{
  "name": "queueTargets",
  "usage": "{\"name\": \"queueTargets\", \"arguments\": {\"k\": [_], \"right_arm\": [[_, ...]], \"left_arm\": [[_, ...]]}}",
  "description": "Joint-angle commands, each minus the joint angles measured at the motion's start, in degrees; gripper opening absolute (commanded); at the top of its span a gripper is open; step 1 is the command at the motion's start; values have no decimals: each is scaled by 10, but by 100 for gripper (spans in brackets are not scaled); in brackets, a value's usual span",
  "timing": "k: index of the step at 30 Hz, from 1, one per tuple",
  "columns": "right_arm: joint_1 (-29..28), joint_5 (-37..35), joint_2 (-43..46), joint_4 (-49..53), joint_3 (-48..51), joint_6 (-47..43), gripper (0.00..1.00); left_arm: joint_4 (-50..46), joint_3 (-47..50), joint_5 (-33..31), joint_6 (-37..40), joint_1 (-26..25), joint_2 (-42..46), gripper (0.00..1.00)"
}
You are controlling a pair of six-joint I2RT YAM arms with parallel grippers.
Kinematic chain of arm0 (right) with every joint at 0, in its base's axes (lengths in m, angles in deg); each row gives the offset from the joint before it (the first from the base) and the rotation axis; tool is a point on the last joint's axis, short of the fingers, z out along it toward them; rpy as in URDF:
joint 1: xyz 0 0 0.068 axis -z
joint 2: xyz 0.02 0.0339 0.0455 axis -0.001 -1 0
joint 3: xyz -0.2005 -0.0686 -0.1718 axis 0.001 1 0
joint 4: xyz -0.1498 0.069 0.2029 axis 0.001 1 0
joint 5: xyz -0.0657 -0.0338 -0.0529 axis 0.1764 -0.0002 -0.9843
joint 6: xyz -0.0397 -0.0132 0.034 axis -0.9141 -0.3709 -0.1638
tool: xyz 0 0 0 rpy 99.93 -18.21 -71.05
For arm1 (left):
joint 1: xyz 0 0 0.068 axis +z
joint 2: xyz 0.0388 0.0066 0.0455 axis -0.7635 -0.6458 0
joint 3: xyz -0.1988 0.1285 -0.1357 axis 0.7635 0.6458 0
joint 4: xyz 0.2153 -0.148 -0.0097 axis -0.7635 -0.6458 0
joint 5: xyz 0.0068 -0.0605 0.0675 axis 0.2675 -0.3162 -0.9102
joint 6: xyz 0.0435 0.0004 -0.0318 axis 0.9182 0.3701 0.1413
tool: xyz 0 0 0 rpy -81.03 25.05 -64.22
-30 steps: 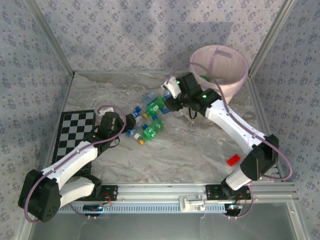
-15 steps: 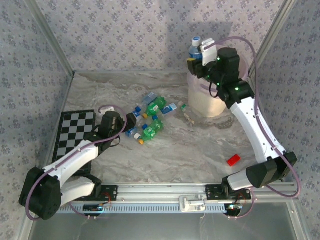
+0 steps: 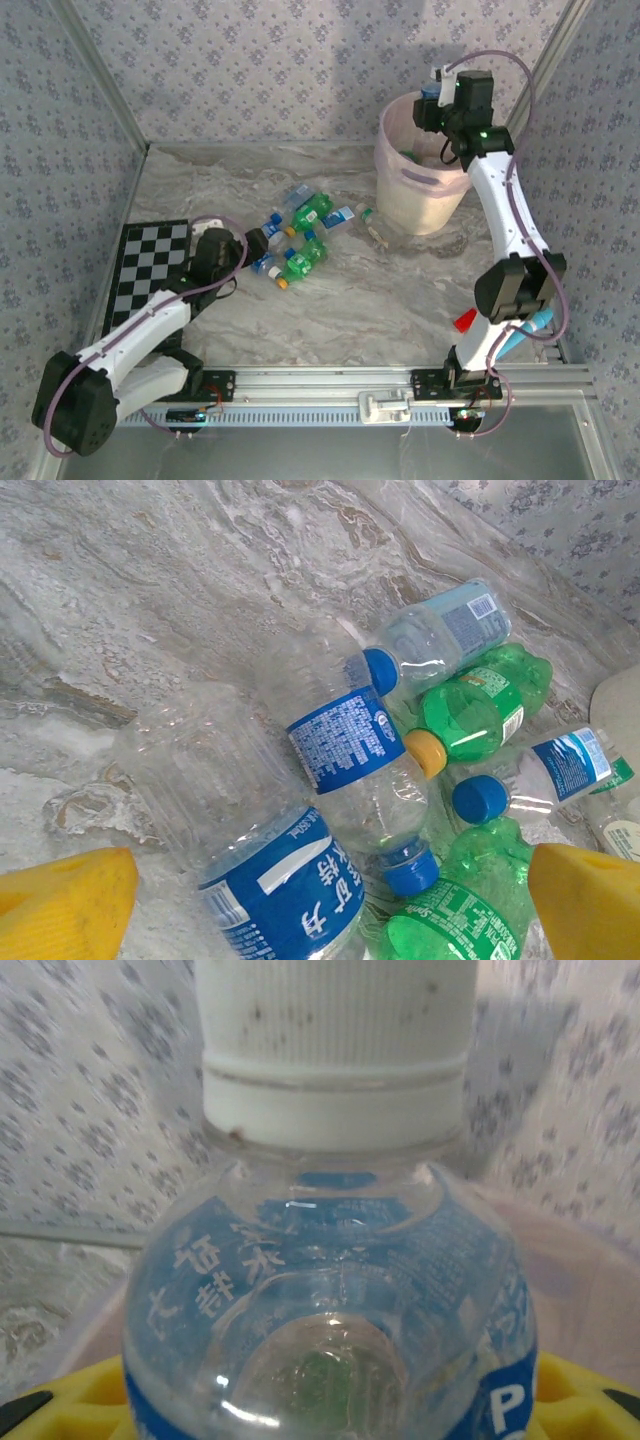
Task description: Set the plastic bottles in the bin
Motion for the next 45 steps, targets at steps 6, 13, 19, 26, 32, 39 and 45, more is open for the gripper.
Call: {"name": "queueTargets", "arguments": {"k": [6, 13, 19, 26, 32, 39, 45], "right_arm": [[12, 46, -57, 59, -5, 59, 48], [12, 50, -65, 54, 1, 79, 60], [12, 31, -34, 45, -4, 83, 100], [5, 6, 49, 12, 21, 83, 100], [-17, 15, 148, -53, 111, 93, 100], [-79, 30, 245, -109, 224, 100, 100], [-154, -7, 307, -142, 298, 91, 100]], "left_arm": [[-24, 15, -23, 0, 7, 38, 100], [-24, 12, -22, 3, 9, 37, 100], [-22, 10, -16, 3, 9, 36, 100], [-1, 12, 7, -15, 9, 18, 100], [22, 12, 16, -62, 2, -27, 99], [38, 14, -11, -115, -20, -72, 100], [48, 12, -25, -147, -37, -110, 99]]}}
